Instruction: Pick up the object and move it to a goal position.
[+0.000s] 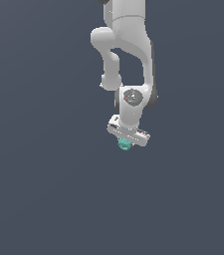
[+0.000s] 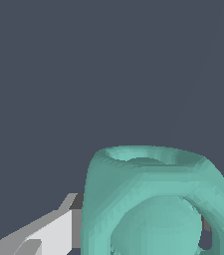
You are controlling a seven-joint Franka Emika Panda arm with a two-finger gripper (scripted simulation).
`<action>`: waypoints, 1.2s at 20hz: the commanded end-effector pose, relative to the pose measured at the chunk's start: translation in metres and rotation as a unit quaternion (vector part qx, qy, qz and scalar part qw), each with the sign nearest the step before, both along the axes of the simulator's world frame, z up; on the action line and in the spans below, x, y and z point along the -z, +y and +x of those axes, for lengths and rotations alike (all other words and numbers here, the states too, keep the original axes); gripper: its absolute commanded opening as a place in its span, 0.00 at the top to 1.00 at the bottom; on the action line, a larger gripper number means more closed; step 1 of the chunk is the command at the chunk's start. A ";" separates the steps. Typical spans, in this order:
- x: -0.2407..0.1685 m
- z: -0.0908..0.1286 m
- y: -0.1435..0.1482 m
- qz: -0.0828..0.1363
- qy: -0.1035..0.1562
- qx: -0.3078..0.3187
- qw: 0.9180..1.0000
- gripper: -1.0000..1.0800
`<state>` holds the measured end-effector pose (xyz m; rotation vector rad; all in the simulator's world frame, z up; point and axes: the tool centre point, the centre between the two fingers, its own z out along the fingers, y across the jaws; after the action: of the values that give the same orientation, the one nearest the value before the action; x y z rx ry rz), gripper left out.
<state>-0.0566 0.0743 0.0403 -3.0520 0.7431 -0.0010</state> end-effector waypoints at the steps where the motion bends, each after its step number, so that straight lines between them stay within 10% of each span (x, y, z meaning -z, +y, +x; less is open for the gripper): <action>1: -0.001 0.000 0.000 0.000 0.000 0.000 1.000 1.00; 24: -0.170 0.007 0.053 -0.001 0.000 0.000 1.000 1.00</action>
<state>-0.0498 0.1225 0.1931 -3.0528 0.7442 -0.0020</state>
